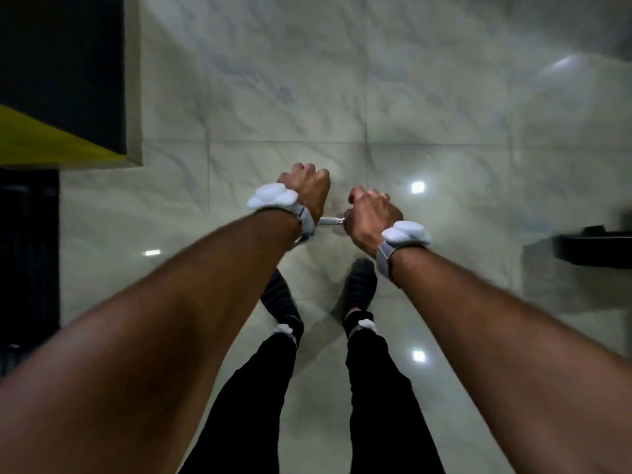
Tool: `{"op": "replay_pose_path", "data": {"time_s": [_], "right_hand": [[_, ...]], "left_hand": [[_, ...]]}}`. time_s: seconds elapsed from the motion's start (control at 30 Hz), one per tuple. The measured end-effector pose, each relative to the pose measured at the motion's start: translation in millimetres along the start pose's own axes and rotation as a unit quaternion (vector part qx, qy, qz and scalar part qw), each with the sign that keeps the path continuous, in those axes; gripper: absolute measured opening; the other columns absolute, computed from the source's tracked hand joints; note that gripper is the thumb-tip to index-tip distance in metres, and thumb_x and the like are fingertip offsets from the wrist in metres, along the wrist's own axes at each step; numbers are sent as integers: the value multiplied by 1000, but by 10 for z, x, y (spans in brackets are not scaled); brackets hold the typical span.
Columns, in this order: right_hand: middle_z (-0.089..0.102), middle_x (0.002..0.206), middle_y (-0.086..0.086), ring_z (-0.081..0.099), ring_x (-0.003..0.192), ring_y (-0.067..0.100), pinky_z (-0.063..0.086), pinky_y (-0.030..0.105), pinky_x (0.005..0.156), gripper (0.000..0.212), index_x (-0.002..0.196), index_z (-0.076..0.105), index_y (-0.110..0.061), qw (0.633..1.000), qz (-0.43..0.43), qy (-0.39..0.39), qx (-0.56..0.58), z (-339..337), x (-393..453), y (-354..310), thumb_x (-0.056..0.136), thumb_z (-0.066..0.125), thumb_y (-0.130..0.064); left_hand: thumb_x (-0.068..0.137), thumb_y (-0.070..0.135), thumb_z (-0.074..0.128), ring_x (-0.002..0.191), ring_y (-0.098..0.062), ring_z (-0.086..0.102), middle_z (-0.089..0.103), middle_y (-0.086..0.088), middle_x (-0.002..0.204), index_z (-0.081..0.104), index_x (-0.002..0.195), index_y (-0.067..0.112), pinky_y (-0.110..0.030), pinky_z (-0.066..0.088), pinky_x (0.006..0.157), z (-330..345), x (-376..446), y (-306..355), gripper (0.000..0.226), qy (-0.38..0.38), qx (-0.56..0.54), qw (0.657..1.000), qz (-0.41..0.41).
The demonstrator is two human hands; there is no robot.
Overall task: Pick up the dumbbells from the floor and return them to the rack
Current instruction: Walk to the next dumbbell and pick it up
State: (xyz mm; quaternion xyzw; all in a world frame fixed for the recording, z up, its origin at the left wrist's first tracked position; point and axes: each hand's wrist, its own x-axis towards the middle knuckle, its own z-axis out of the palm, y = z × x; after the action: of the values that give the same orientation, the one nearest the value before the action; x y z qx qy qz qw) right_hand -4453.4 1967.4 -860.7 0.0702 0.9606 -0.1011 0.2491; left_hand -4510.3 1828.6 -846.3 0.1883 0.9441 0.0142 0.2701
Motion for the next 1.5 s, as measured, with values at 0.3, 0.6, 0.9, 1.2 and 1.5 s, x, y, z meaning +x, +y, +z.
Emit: {"op": "replay_pose_path", "data": {"time_s": [0.3, 0.6, 0.9, 1.2, 1.5], "right_hand": [[60, 119, 10, 54, 114, 36, 45, 41, 86, 31, 120, 53, -19, 993, -46, -71, -85, 1707, 878, 562, 90, 56, -21], [58, 119, 7, 54, 115, 31, 40, 43, 92, 30, 118, 55, -19, 984, -75, -76, -144, 2833, 1740, 849, 89, 56, -22], [60, 125, 9, 55, 122, 31, 29, 52, 112, 36, 126, 54, -15, 971, -100, -145, -162, 3240, 2299, 969, 90, 52, -20], [69, 117, 3, 61, 119, 27, 21, 59, 116, 33, 119, 58, -22, 963, -115, -174, -170, 3481, 2524, 1018, 86, 55, -15], [71, 115, 5, 63, 120, 26, 5, 70, 116, 25, 99, 62, -20, 953, -75, -251, -155, 2971, 2073, 644, 76, 60, -10]], "left_hand": [[85, 22, 68, 121, -30, 54, 58, -9, 126, 59, 123, 16, -40, 47, 86, 1721, 1094, 114, 40, -98, 38, 994, 17], [82, 31, 70, 117, -27, 58, 61, -5, 123, 58, 125, 20, -39, 52, 91, 2998, 1764, 31, 47, -120, 45, 992, 2], [100, 31, 44, 128, -30, 49, 57, -9, 133, 56, 130, 17, -42, 29, 111, 3625, 2261, 31, 36, -127, 63, 990, 3], [101, 32, 39, 129, -27, 49, 61, -4, 130, 52, 126, 20, -43, 27, 112, 3879, 2441, -7, 31, -151, 65, 986, 35], [90, 30, 44, 129, -25, 52, 59, 3, 135, 49, 119, 37, -42, 28, 110, 3261, 1813, -8, 31, -186, 36, 981, 47]]}}
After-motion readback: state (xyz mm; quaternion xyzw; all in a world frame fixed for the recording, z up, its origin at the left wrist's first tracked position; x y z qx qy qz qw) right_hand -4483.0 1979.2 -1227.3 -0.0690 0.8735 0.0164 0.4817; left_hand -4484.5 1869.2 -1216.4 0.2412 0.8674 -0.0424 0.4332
